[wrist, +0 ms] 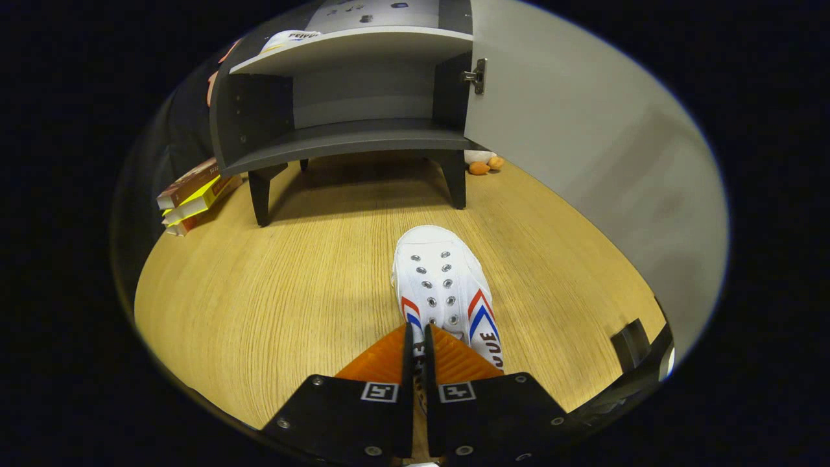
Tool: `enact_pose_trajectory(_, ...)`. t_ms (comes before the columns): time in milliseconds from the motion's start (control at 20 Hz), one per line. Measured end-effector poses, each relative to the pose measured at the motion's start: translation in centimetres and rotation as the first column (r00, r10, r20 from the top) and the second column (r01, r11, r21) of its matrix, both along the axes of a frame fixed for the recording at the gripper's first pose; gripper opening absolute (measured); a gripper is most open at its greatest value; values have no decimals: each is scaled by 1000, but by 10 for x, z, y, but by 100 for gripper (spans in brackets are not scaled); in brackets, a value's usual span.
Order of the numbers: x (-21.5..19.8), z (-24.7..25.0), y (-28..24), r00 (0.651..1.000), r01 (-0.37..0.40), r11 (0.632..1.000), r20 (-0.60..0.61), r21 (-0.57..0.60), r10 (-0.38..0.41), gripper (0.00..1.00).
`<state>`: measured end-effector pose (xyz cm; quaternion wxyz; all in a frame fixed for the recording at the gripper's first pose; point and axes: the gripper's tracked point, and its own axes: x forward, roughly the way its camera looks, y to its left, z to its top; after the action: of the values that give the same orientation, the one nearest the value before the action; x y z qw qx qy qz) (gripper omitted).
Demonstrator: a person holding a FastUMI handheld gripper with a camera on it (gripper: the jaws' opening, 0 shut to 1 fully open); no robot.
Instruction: Open the shoe cabinet door, grab the shoes and put them into the shoe cabinet, then close the shoe cabinet door.
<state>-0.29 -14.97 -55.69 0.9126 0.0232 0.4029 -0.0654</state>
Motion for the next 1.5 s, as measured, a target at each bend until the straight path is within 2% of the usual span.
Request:
enact_pose_trajectory(100, 1, 6, -1, 999, 31, 999, -8, 35, -31, 0)
enact_pose_trajectory(200, 8, 28, -8, 999, 39, 999, 26, 14, -40, 0)
enact_pose_trajectory(400, 9, 75, -13, 996, 36, 998, 79, 43, -39, 0)
enact_pose_trajectory(1000, 14, 230, 18, 964, -68, 998, 260, 13, 63, 0)
enact_pose_trajectory(1500, 49, 345, 47, 922, -104, 995, 374, -10, 100, 0)
